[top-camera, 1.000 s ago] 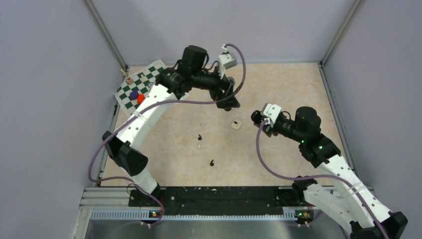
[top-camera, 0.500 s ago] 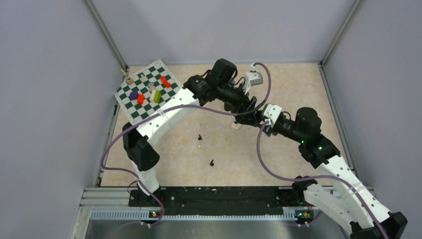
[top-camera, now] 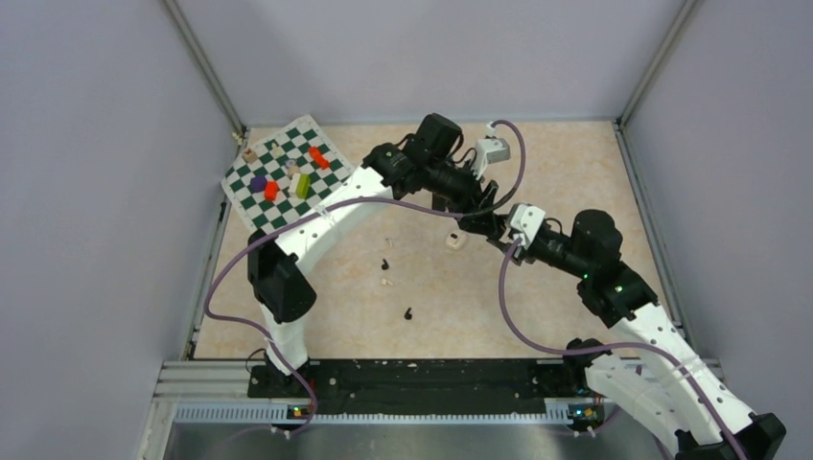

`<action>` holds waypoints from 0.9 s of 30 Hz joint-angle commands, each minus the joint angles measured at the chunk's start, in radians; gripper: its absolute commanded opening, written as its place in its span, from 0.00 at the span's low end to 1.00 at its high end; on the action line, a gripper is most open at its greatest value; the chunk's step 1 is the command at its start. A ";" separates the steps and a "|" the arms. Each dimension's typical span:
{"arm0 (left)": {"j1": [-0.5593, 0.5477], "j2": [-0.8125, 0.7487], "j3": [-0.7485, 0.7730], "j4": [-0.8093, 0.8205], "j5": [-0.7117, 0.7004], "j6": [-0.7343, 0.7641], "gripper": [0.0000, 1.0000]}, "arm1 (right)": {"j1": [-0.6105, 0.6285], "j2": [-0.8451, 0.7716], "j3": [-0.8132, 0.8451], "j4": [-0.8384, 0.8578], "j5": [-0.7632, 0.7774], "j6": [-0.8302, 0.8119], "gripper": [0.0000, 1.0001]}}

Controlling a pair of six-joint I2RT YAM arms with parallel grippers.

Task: Insert the wireless bluetooth earbuds into the charging case
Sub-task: Pick up the charging case at the center of the board.

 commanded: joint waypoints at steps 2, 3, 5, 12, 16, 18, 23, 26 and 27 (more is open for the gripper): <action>-0.008 0.009 0.047 0.025 0.026 -0.012 0.70 | 0.006 -0.015 -0.005 0.069 -0.009 0.014 0.31; -0.009 0.011 0.048 0.023 0.029 -0.013 0.68 | 0.005 -0.016 -0.006 0.075 0.000 0.016 0.31; -0.013 0.016 0.054 0.018 0.033 -0.010 0.67 | 0.005 -0.014 -0.011 0.088 0.006 0.023 0.31; -0.028 0.038 0.084 -0.015 0.041 0.013 0.44 | 0.008 -0.017 -0.014 0.110 0.018 0.034 0.32; -0.033 0.039 0.087 -0.026 0.032 0.021 0.28 | 0.009 -0.023 -0.020 0.129 0.042 0.038 0.33; -0.034 0.036 0.088 -0.032 0.028 0.025 0.22 | 0.009 -0.028 -0.024 0.140 0.053 0.040 0.35; -0.034 0.024 0.095 -0.049 0.003 0.048 0.18 | 0.009 -0.035 0.001 0.103 0.039 0.038 0.72; -0.034 0.000 0.095 -0.066 -0.018 0.071 0.18 | 0.009 -0.040 0.053 0.057 0.025 0.087 0.92; -0.034 -0.011 0.095 -0.073 -0.024 0.082 0.18 | 0.005 -0.039 0.075 0.040 0.016 0.106 0.94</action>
